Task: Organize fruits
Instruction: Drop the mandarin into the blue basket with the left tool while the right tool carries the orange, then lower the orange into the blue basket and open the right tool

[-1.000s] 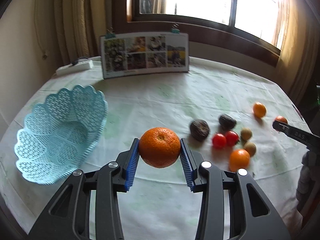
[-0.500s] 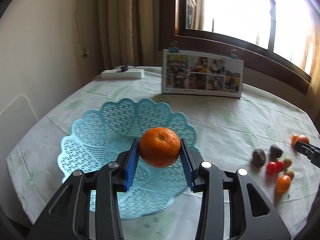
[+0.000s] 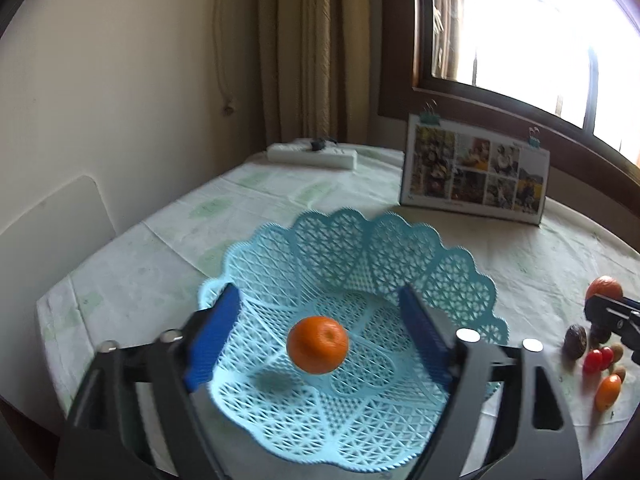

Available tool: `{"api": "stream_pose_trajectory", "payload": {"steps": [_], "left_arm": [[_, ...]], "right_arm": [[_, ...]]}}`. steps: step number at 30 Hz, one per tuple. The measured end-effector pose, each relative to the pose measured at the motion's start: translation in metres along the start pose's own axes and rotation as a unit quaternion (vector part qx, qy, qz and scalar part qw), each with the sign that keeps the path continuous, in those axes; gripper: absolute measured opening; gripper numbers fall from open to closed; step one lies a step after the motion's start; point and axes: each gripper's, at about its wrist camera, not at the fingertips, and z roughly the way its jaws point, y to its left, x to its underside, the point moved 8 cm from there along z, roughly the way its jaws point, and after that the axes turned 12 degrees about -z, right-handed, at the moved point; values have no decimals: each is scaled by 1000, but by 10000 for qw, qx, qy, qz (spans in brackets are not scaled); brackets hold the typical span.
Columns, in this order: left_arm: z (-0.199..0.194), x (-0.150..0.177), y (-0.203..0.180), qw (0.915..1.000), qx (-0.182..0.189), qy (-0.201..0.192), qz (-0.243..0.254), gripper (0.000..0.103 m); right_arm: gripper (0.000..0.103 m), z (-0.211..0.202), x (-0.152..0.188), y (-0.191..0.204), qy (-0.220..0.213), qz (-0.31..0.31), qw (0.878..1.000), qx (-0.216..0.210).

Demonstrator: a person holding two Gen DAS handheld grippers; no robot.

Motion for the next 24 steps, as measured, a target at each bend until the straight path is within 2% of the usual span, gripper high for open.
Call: {"api": "stream_pose_trajectory", "payload": {"steps": [1, 4, 14, 24], "left_arm": [[-3, -3, 3, 9999, -56, -103, 31, 97], [-7, -8, 12, 9996, -161, -236, 82, 98], [-4, -9, 30, 9995, -271, -146, -28, 99], [-1, -9, 37, 9992, -363, -110, -97, 100]], "right_arm": [[40, 3, -2, 6, 1, -38, 10000, -61], [40, 12, -10, 25, 8, -153, 9996, -229], [40, 44, -24, 74, 167, -496, 9969, -594], [42, 55, -28, 89, 180, -617, 9957, -663]]}}
